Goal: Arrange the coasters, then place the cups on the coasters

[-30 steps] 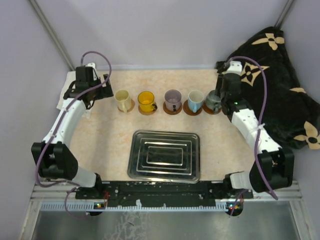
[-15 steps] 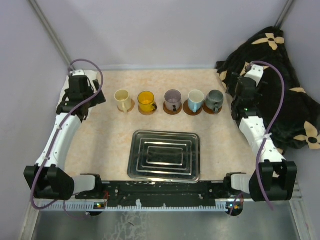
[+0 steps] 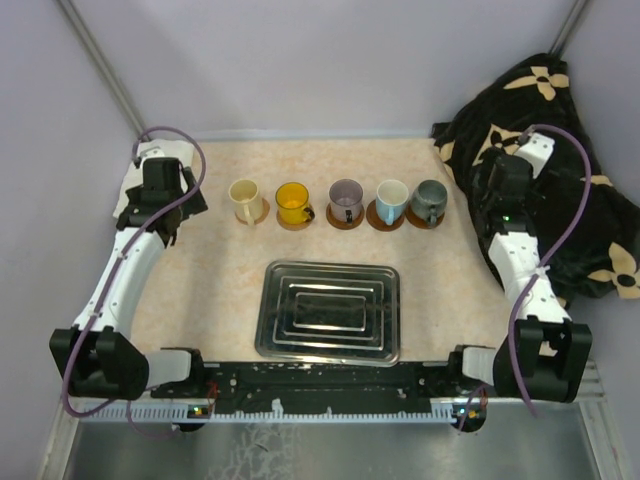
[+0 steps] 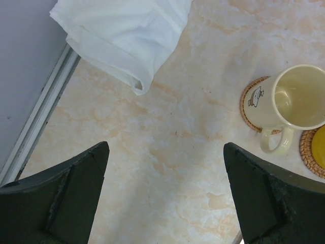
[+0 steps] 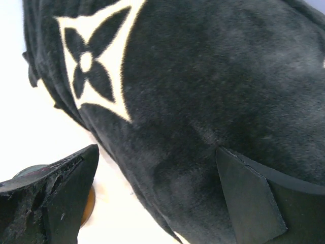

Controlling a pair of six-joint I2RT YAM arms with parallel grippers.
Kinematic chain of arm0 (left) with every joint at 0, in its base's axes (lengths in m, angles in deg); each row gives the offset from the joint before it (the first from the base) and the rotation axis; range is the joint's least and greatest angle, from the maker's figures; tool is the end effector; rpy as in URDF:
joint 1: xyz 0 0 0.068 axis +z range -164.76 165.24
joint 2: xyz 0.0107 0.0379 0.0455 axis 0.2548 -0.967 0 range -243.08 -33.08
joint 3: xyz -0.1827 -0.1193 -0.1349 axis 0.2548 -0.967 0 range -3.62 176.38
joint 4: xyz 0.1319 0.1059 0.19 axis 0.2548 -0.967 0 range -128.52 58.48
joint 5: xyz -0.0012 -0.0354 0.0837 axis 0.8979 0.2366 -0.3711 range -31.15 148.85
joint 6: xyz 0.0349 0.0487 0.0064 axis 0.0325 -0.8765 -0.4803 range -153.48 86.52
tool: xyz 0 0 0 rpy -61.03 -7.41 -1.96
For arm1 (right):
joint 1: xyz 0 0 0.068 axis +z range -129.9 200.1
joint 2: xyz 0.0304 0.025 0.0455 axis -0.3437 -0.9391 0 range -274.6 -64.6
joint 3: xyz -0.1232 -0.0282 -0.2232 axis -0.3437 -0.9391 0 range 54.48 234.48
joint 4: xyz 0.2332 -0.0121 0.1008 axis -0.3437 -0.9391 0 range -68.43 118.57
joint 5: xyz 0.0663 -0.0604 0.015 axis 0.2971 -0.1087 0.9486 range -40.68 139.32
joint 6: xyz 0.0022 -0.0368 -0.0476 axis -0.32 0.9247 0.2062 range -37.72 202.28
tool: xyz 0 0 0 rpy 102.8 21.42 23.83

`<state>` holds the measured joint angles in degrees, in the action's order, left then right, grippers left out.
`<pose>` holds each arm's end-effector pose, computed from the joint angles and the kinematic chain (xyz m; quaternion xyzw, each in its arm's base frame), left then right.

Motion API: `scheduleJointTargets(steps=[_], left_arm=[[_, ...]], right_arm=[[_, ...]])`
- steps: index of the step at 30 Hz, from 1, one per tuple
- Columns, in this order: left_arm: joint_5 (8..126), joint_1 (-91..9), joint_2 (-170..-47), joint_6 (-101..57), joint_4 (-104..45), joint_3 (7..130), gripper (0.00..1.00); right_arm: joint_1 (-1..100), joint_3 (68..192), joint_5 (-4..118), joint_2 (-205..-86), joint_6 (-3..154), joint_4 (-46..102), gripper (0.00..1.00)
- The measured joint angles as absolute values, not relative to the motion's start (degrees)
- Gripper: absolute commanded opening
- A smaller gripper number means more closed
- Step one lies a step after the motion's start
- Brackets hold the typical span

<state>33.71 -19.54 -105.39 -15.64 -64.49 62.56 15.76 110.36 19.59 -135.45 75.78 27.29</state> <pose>0.2768 -0.0041 0.3111 -0.1932 0.8650 0.1105 0.4498 0.2894 -0.0442 0.3121 0.2263 0.7551 -0.1943 0.5838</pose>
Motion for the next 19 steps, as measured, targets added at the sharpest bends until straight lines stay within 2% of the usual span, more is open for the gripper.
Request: scheduleJointTargets(steps=[5, 19], left_arm=[[32.42, -19.54, -105.31, -15.46, -64.45, 62.23, 1.0], [31.81, -19.54, -103.8, -15.33, -62.41, 60.17, 1.0]], right_arm=[[12.73, 110.36, 20.33, -135.17, 74.22, 27.27, 0.99], [12.44, 110.36, 20.53, -134.62, 72.98, 27.27, 0.99]])
